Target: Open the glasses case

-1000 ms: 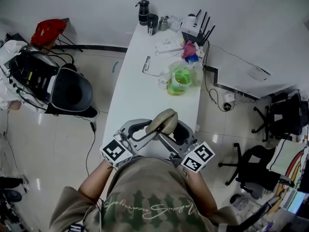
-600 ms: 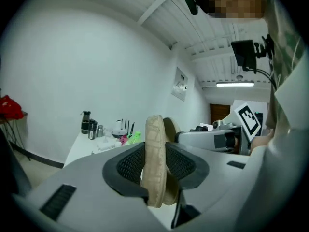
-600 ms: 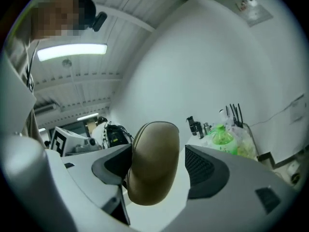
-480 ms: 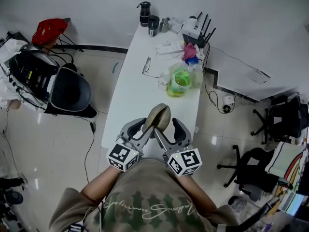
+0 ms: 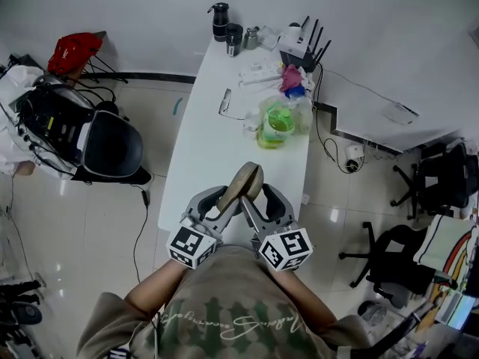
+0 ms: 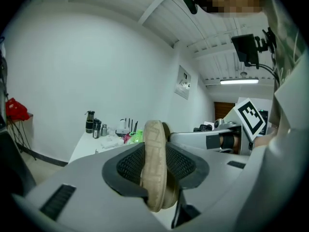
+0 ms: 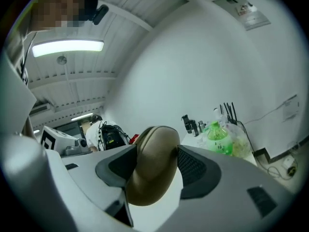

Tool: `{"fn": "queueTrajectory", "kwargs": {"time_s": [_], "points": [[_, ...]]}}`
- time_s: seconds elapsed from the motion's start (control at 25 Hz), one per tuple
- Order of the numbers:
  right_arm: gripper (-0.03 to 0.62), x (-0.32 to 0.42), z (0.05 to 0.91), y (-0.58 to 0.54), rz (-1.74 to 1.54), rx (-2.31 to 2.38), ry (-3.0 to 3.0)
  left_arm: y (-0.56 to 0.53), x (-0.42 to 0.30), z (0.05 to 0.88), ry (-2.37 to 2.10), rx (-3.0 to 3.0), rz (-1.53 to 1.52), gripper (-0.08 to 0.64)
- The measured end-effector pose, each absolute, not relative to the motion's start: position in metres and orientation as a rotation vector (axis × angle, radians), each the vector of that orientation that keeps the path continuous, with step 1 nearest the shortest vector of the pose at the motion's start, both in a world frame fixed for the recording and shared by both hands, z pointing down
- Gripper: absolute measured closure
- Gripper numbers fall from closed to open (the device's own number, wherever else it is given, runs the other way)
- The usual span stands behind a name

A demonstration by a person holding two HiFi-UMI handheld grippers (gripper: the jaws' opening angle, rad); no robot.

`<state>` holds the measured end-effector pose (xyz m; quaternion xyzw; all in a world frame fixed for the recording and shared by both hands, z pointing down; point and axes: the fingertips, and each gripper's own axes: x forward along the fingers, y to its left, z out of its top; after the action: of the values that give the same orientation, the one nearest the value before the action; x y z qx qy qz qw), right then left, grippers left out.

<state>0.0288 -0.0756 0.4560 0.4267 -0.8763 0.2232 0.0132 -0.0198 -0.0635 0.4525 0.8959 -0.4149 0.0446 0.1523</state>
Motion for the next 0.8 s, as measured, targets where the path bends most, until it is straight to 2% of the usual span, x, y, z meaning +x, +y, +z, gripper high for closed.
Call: {"fn": "queueTrajectory", "kwargs": {"time_s": [0.44,0.8], "points": [[0.327,0.040,0.462,-0.074,1.049,1.514,-2.672,-0.056,-0.007,0.456,-1.248,2.643,0.228,0.420],[0.329,0.045,0.461,-0.073,1.014,1.472,-2.736,-0.052,-0.007,0.451,-1.198,2.592,0.124,0.419]]}}
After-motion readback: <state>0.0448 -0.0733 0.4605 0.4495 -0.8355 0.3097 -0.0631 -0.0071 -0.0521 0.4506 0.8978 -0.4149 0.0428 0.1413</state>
